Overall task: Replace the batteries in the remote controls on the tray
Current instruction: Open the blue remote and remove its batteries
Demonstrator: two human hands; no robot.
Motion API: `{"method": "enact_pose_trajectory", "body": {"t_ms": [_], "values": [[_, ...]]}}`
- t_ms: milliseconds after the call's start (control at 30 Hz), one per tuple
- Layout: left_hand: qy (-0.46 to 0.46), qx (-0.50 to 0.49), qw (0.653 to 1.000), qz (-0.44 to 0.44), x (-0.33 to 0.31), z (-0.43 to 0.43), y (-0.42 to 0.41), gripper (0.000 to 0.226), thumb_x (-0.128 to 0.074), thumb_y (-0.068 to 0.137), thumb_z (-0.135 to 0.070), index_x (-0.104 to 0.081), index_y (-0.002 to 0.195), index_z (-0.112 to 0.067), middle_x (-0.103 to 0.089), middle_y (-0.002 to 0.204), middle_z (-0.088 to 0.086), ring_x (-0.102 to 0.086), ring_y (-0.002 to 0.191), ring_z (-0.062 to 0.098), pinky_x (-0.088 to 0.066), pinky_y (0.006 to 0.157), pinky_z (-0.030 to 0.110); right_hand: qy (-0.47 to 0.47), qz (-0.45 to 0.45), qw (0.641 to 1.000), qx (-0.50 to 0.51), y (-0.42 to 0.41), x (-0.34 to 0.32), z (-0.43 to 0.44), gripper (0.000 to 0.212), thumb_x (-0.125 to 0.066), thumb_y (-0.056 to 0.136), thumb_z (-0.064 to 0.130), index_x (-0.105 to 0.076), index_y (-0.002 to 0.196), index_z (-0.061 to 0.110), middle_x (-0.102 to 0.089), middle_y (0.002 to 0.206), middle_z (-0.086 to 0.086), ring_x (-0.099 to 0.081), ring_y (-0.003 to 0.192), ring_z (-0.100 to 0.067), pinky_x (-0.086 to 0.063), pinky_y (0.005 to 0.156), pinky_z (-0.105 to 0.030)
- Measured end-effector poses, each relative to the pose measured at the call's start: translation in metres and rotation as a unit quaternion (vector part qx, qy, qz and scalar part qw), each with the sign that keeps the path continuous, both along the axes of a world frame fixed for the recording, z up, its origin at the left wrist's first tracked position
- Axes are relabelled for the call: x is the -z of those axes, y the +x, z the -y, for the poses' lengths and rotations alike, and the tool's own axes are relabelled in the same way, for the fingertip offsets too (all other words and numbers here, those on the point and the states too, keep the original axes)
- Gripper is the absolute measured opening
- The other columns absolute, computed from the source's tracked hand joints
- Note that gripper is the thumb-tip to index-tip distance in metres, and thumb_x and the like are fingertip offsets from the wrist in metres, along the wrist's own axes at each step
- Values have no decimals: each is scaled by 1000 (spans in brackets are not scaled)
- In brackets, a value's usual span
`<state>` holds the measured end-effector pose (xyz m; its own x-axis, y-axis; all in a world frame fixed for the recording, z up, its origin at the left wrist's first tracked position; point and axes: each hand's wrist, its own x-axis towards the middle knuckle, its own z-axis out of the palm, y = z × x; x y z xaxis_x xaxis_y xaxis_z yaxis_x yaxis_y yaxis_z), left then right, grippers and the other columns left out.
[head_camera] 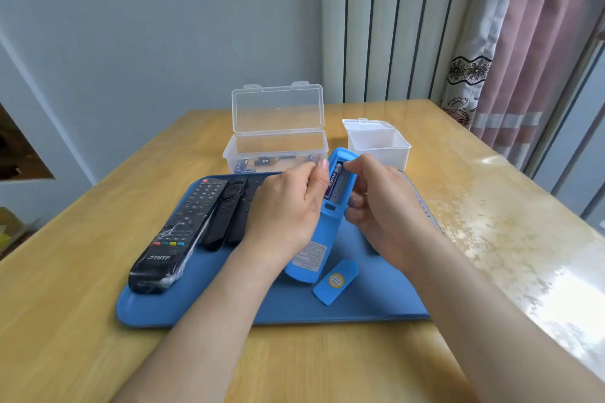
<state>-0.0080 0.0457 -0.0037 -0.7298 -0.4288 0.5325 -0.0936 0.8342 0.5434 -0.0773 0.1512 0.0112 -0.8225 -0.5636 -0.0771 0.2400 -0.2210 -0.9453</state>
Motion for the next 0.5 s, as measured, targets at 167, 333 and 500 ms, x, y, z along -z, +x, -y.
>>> {"method": "enact_pose_trajectory", "body": {"t_ms": [167, 333, 500], "values": [[28, 19, 999, -20, 3, 4, -3, 44, -38, 99, -45, -43, 65, -17, -40, 51, -1, -39, 56, 21, -28, 51, 35, -4, 39, 999, -25, 1, 4, 2, 9, -51, 88, 14, -60, 90, 12, -56, 61, 1, -43, 40, -6, -31, 39, -18], [1, 20, 998, -65, 5, 2, -3, 39, -43, 100, -39, -40, 65, -23, -39, 50, 0, -39, 53, 22, -29, 49, 35, -40, 79, 996, -32, 3, 7, 5, 13, -51, 88, 15, -63, 90, 13, -62, 70, -2, -53, 47, -8, -43, 50, -21], [-38, -2, 994, -100, 11, -1, -5, 36, -38, 98, -42, -52, 75, -18, -39, 49, -4, -36, 53, 19, -26, 50, 33, -109, 138, 983, -55, 8, 11, 12, 18, -50, 89, 17, -62, 99, 8, -64, 89, -13, -62, 82, -27, -49, 82, -40]]}}
